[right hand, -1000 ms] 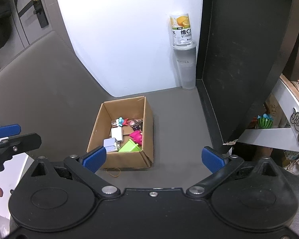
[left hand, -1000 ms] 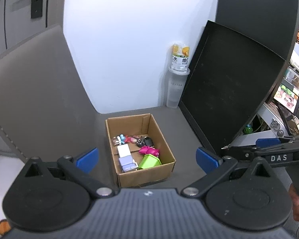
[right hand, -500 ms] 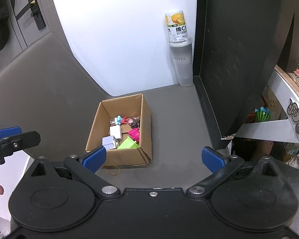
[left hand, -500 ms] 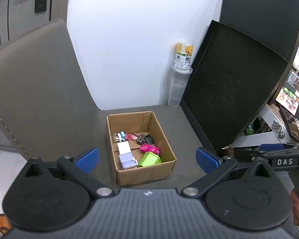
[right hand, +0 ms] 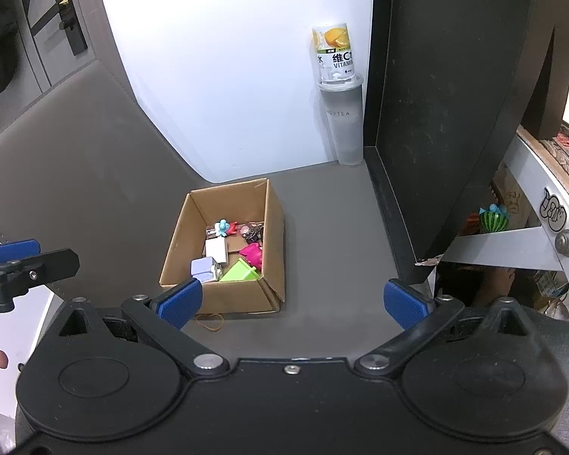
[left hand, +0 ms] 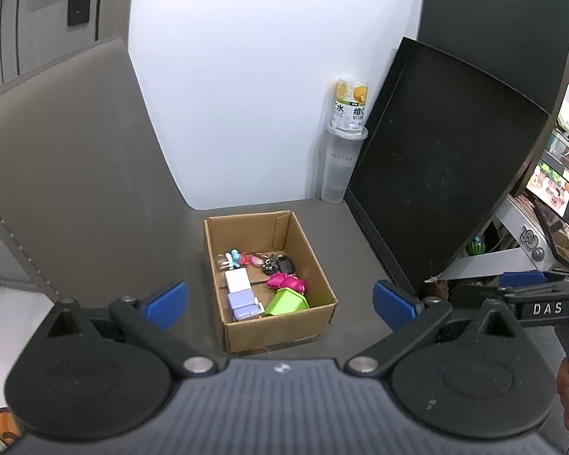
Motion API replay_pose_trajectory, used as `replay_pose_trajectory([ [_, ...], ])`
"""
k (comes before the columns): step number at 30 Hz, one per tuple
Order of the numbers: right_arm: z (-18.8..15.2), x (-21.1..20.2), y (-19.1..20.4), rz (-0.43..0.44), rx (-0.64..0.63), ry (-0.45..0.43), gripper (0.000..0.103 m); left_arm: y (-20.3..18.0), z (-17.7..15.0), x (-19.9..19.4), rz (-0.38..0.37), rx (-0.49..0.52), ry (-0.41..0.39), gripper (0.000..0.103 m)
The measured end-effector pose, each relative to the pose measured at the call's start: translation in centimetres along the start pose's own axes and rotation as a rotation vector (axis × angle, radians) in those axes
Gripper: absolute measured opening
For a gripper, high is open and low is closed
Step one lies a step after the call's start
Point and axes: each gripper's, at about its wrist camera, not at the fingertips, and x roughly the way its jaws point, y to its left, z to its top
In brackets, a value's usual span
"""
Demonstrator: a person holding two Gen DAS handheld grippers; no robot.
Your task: Organize rigid objects
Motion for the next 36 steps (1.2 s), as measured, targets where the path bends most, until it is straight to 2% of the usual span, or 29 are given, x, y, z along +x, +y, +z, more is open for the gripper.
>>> replay_pose_trajectory([
  [4,0.05,0.06,-0.26,0.026,0.016,0.009,0.103,0.09,-0.06,0.00,0.005,-0.004,0.002,0.103],
  [36,-0.18,-0.33,0.15,-0.011,-0.006,0.004,0.103,0.05,-0.20,-0.32,-0.003,0.000,-0.009,0.103],
])
